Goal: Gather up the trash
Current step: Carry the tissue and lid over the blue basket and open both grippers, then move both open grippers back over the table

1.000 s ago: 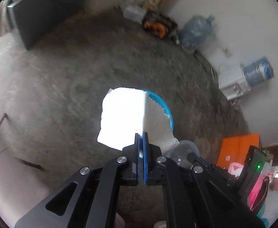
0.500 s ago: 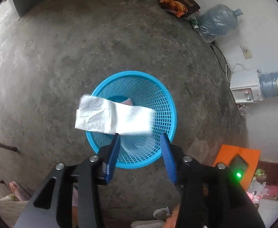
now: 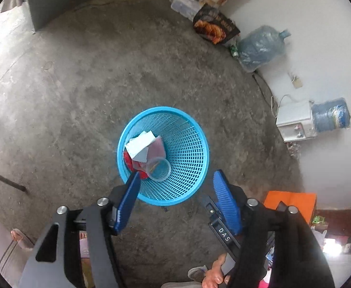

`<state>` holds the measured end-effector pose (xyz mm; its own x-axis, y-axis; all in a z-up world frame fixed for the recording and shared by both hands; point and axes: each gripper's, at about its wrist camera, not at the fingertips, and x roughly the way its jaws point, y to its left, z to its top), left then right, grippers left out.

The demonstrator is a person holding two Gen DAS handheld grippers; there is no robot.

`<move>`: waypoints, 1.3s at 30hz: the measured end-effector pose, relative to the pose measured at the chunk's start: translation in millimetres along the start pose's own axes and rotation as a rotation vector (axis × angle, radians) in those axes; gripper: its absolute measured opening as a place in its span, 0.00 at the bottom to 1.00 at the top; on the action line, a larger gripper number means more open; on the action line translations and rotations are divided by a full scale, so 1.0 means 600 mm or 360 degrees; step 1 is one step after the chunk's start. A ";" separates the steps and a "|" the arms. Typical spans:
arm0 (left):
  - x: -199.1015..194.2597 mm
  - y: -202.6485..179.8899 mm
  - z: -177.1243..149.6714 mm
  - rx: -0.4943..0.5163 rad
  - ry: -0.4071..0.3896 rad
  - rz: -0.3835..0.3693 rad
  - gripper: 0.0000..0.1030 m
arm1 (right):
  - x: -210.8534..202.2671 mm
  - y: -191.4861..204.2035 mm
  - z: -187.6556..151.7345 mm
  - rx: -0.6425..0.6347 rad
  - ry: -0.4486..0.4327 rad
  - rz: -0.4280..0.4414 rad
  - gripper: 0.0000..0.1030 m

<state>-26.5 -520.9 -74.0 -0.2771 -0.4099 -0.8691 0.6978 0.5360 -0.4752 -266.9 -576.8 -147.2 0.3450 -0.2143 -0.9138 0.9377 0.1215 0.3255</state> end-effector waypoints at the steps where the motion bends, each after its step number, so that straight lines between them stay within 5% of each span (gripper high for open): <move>1: -0.015 0.004 -0.004 -0.0010 -0.0008 -0.0008 0.62 | -0.007 0.008 -0.003 -0.0018 -0.0011 0.0005 0.57; 6: -0.133 0.047 -0.049 -0.0074 -0.0128 -0.0043 0.63 | -0.073 0.067 -0.025 -0.0189 -0.0087 0.0069 0.62; 14: -0.372 0.157 -0.170 -0.0111 -0.0493 -0.0041 0.67 | -0.188 0.198 -0.080 -0.0532 -0.0209 0.0281 0.69; 20: -0.546 0.280 -0.288 -0.0219 -0.0828 0.0094 0.71 | -0.231 0.307 -0.148 -0.0764 -0.0179 0.0465 0.70; 27: -0.686 0.431 -0.381 -0.0429 -0.1061 0.0277 0.71 | -0.271 0.432 -0.227 -0.0969 -0.0080 0.0686 0.70; 35: -0.732 0.525 -0.342 -0.0355 -0.1015 0.0569 0.71 | -0.273 0.599 -0.277 -0.1233 -0.0025 0.0758 0.70; 39: -0.720 0.544 -0.287 -0.0256 -0.0967 0.0647 0.57 | -0.249 0.695 -0.272 -0.1333 -0.0011 0.0780 0.70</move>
<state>207.0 -41.7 122.8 0.4282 -0.4670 -0.7736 0.5494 0.8143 -0.1875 66.0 -335.9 85.6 0.6924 0.0386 -0.7205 0.3572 0.8492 0.3888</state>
